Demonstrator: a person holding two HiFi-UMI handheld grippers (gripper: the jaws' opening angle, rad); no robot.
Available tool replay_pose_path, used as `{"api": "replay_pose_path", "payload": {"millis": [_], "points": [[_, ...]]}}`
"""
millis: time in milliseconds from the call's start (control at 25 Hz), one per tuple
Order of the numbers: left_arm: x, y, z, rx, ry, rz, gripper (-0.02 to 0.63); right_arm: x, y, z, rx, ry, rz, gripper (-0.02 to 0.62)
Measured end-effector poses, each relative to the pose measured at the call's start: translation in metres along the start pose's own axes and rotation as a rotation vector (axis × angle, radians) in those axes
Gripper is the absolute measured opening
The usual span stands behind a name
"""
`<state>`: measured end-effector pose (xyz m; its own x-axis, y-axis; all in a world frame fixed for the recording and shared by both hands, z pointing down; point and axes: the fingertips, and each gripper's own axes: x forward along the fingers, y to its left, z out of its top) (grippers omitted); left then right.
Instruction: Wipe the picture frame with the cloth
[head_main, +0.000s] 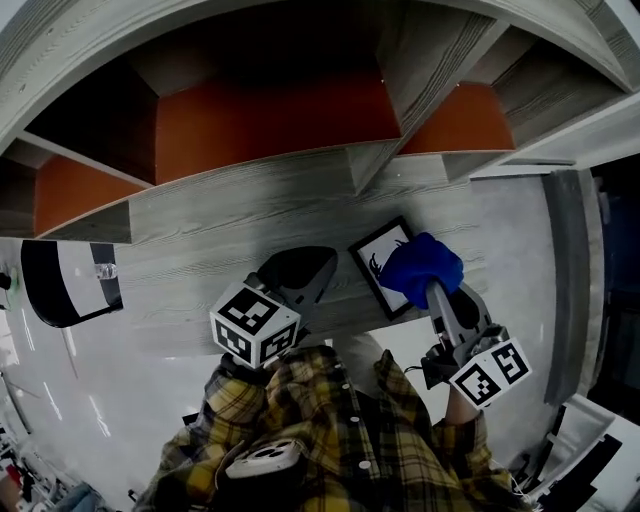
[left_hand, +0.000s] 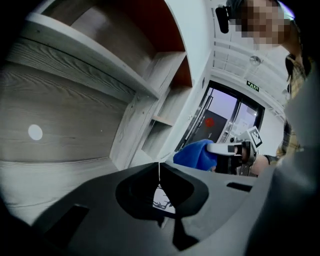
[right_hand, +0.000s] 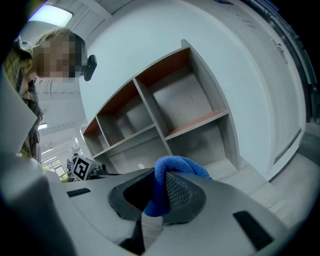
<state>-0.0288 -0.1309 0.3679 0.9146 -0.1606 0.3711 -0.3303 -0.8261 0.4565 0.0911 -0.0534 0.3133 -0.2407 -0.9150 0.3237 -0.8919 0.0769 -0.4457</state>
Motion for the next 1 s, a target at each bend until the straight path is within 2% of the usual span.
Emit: {"api": "replay_pose_path", "payload": {"millis": [280, 440, 600, 800, 1000], "points": [[0.038, 0.020, -0.043, 0.006, 0.142, 0.038, 0.014, -0.004, -0.003, -0.020, 0.037, 0.040, 0.019, 0.049], [0.061, 0.030, -0.071, -0.013, 0.229, 0.039, 0.082, -0.008, -0.012, -0.034, 0.079, 0.055, 0.013, 0.049], [0.081, 0.039, -0.095, -0.023, 0.286, 0.032, 0.107, -0.009, -0.016, -0.049, 0.114, 0.072, 0.003, 0.049], [0.105, 0.048, -0.117, -0.012, 0.350, 0.024, 0.109, -0.009, -0.020, -0.066, 0.143, 0.095, -0.002, 0.049], [0.117, 0.054, -0.134, 0.019, 0.411, 0.052, 0.109, -0.012, -0.026, -0.074, 0.158, 0.105, -0.002, 0.049]]}}
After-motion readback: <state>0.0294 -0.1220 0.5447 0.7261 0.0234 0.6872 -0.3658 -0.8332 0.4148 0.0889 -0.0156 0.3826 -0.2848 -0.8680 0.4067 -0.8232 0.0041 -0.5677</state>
